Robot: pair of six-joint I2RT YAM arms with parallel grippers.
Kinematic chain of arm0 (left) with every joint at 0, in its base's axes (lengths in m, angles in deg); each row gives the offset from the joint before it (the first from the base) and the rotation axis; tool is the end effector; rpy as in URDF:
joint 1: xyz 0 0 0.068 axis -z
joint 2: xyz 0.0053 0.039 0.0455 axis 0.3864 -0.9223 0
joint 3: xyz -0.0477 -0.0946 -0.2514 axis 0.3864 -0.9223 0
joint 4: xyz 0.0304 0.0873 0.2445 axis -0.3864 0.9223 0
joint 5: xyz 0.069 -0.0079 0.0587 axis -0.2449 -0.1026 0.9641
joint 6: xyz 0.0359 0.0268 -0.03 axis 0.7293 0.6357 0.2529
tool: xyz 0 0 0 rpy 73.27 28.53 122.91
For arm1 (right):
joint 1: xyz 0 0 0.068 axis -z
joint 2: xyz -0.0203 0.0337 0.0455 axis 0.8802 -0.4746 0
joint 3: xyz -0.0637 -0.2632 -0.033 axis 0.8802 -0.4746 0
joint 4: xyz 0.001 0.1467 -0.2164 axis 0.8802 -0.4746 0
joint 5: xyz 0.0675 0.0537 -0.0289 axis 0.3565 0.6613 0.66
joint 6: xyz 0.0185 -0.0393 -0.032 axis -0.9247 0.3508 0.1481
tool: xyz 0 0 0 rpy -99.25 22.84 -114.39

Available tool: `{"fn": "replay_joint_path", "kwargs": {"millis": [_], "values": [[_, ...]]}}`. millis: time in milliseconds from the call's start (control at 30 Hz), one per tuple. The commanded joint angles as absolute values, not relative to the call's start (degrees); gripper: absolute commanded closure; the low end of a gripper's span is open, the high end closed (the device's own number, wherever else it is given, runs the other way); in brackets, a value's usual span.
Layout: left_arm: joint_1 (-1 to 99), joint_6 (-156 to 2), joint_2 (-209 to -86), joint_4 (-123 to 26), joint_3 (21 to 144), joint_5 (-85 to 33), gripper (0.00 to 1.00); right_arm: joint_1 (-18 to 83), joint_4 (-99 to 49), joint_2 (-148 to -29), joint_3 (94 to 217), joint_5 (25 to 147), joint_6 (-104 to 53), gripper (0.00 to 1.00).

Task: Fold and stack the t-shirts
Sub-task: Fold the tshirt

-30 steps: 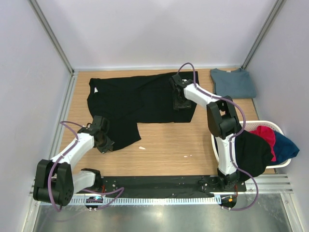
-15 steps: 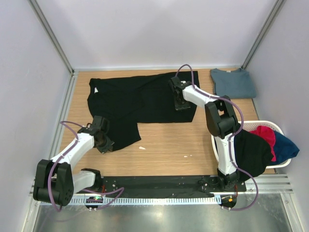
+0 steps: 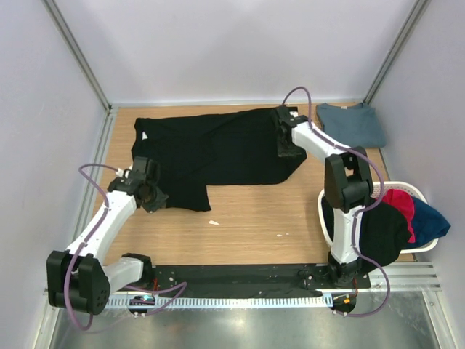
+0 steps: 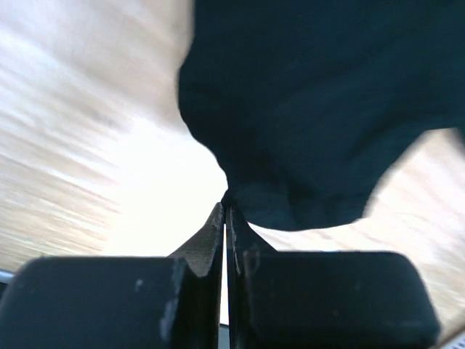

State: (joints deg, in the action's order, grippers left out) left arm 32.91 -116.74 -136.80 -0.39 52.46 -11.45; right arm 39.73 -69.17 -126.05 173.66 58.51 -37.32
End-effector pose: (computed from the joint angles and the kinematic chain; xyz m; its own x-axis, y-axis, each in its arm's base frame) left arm 0.1936 -0.0309 0.2127 -0.6767 -0.6692 -0.3072 -0.6324 0.7418 -0.2229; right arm 0.4044 0.1495 0.1933 -0.9050 -0.0422 -0.4232 0.0476 0.9788 -0.1994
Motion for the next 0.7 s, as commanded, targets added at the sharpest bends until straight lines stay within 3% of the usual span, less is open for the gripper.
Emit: {"fn": "replay_joint_path", "kwargs": {"millis": [0,367,667], "values": [[33.1,-114.43,-135.24,2.47,60.17,-7.81,1.0,41.8,-68.61,-117.75,175.02,57.54,-38.17,0.99],[31.35,-111.44,-142.8,1.78,74.42,-3.49,1.0,49.01,-69.22,-116.95,181.52,59.56,-38.62,0.99],[30.82,-100.64,-152.37,-3.5,88.1,-2.62,1.0,50.59,-70.01,-123.1,189.69,61.23,-39.23,0.99]]}}
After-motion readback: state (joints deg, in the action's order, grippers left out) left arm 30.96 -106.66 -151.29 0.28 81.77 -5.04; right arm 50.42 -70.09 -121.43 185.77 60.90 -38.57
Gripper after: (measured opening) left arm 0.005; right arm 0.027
